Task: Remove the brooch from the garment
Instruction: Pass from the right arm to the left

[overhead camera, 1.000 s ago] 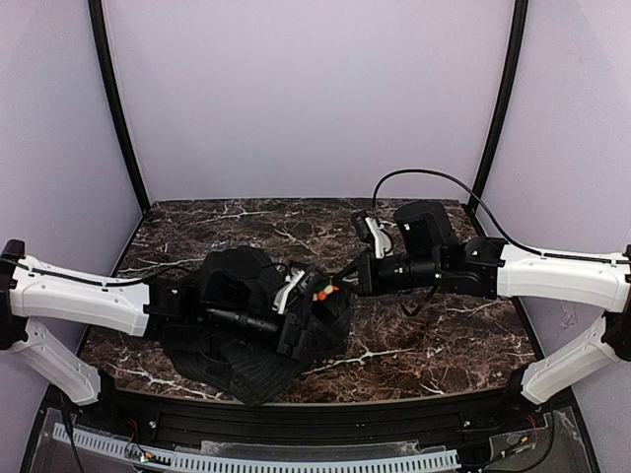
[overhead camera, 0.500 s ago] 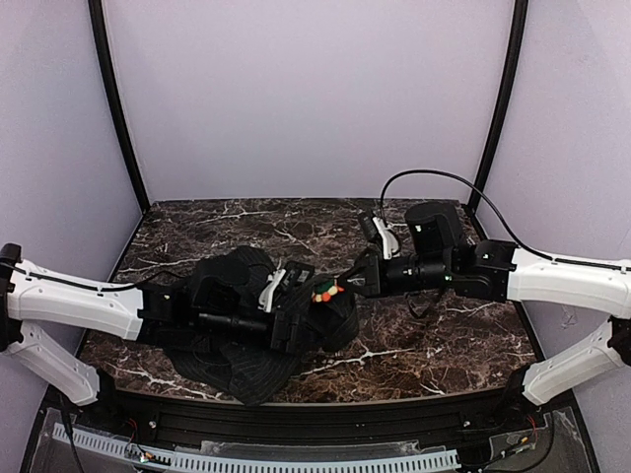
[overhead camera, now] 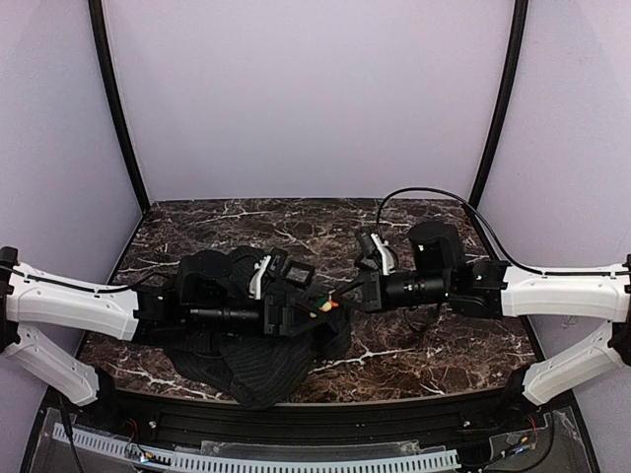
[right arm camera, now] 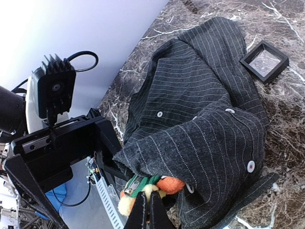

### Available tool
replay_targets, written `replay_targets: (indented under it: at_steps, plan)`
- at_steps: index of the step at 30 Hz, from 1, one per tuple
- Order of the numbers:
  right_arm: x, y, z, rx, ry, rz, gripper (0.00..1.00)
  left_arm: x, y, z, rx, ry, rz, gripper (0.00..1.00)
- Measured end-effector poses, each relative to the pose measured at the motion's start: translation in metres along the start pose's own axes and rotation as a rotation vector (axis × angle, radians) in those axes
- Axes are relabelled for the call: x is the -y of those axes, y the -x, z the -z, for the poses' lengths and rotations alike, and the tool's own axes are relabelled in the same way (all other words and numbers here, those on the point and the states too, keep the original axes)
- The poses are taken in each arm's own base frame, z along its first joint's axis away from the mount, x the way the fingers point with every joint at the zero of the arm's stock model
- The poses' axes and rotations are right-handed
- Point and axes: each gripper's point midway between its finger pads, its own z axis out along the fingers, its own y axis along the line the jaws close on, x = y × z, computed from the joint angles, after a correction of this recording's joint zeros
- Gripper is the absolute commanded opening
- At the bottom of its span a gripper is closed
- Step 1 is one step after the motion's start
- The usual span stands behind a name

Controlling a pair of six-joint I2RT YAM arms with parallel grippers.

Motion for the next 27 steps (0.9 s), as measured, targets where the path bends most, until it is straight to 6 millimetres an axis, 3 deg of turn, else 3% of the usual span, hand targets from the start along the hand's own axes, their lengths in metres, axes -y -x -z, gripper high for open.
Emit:
replay_targets:
  at_steps: [8,18,27]
  plan:
    - [-0.014,-0.006,0.008,0.010,0.099,0.031,0.00,0.001,0.004,0.000,0.018,-0.003,0.016,0.89]
    - [-0.027,-0.001,0.013,0.031,0.156,0.048,0.00,-0.018,0.012,0.002,0.054,0.075,0.060,0.90]
    - [-0.028,-0.006,0.011,0.029,0.183,0.049,0.00,-0.006,0.020,0.000,0.084,0.019,0.069,0.90]
